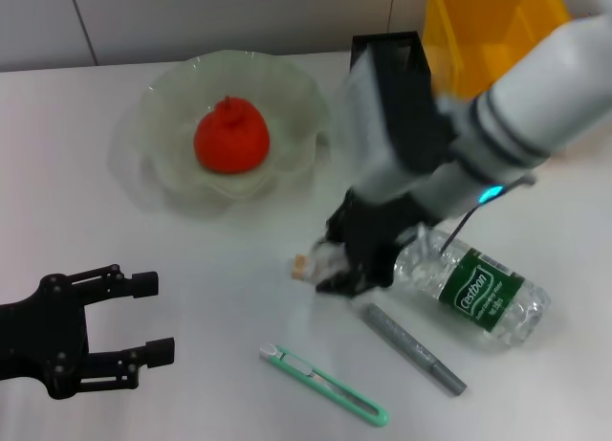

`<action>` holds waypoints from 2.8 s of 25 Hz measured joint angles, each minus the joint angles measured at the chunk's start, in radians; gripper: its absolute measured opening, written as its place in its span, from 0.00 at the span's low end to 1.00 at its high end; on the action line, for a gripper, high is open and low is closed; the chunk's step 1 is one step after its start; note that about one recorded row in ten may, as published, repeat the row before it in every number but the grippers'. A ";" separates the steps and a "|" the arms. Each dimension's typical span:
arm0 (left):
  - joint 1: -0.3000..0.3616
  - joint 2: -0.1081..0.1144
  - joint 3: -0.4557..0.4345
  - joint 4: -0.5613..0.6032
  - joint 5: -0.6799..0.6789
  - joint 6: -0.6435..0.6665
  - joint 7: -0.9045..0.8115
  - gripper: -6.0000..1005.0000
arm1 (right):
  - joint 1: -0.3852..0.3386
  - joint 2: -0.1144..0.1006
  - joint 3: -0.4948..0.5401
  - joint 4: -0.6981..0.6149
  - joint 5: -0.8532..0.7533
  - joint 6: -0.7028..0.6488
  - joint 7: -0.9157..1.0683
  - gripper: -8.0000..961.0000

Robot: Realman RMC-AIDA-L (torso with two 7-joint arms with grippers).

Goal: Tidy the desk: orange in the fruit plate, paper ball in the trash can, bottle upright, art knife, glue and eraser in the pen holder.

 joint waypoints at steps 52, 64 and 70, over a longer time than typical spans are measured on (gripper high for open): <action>-0.058 -0.027 0.000 -0.029 0.003 -0.013 -0.008 0.81 | 0.036 -0.145 0.742 0.537 0.197 0.575 -0.538 0.67; -0.059 -0.027 0.000 -0.029 0.003 -0.014 -0.013 0.81 | 0.001 -0.149 0.762 0.384 0.159 0.390 -0.309 0.79; -0.063 -0.024 -0.003 -0.029 0.003 -0.016 -0.027 0.81 | -0.008 -0.143 0.737 0.139 -0.049 0.053 0.053 0.79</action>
